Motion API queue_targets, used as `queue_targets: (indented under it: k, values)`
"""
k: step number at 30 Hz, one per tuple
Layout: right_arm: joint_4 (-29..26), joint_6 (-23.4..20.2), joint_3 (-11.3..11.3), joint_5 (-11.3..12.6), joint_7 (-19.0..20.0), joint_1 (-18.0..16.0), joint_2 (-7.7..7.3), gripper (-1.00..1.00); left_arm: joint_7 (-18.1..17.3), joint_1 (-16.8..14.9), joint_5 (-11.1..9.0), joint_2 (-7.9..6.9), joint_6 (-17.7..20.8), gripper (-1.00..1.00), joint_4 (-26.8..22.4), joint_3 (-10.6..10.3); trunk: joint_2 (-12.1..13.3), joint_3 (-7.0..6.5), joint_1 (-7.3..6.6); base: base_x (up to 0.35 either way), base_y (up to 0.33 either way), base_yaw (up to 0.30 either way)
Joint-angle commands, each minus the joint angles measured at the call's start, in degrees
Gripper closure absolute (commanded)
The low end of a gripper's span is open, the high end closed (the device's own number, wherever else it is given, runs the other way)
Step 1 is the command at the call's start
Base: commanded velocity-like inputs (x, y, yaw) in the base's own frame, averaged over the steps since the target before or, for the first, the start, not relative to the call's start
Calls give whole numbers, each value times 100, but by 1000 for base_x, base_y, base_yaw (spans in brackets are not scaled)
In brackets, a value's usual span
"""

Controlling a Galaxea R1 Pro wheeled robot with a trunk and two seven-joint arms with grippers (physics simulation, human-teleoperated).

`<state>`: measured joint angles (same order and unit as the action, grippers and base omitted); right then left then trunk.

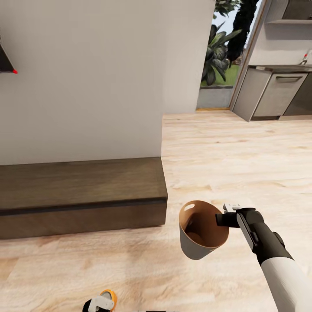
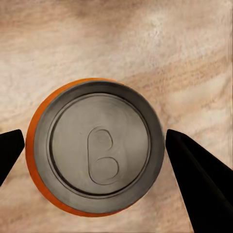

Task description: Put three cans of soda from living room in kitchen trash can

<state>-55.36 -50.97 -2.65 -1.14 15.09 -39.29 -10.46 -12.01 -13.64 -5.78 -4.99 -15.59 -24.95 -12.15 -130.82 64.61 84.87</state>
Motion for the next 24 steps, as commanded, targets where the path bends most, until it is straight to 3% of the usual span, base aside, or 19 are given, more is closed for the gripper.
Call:
queue_targets:
  k: [1,4,7,10,12,14,15,16,17,19,24]
  values:
    - [-1,-9,-2,87,-2,-1,0,100,-8,2,7,-6,1,100,-136,8,41,-18,-23,0,0,0]
    - [-1,-15,-10,87,1,2,0,100,-15,5,0,-46,29,100,-572,37,162,-72,-89,0,0,0]
    - [-1,-20,-4,83,2,7,0,100,-23,12,-68,-201,334,100,-1157,244,282,-126,-154,0,0,0]
    - [-1,-24,1,85,3,13,0,100,-101,28,-133,-269,816,100,-1823,537,402,-180,-220,0,0,0]
    - [0,-31,12,85,3,39,6,100,-331,60,-167,-320,1435,100,-2697,800,483,-216,-264,0,0,0]
    - [-1,-33,15,86,3,51,10,100,-452,68,-176,-345,1730,100,-3046,905,563,-252,-308,0,0,0]
    - [-1,-39,15,87,3,60,10,100,-721,74,-183,-370,2232,100,-3608,1104,603,-270,-330,0,0,0]
    - [-1,-40,16,87,3,62,10,100,-850,76,-184,-374,2415,100,-3797,1181,643,-288,-352,0,0,0]
    - [-1,-42,17,87,3,78,14,100,-1300,78,-185,-381,2952,100,-4294,1383,683,-306,-374,0,0,0]
    - [-1,-45,16,85,3,87,48,100,-1784,70,-186,-385,3470,100,-4691,1532,763,-342,-418,0,0,0]
    - [-1,-52,17,79,1,107,158,100,-2605,53,-189,-388,4437,100,-5152,1669,964,-431,-528,0,0,0]
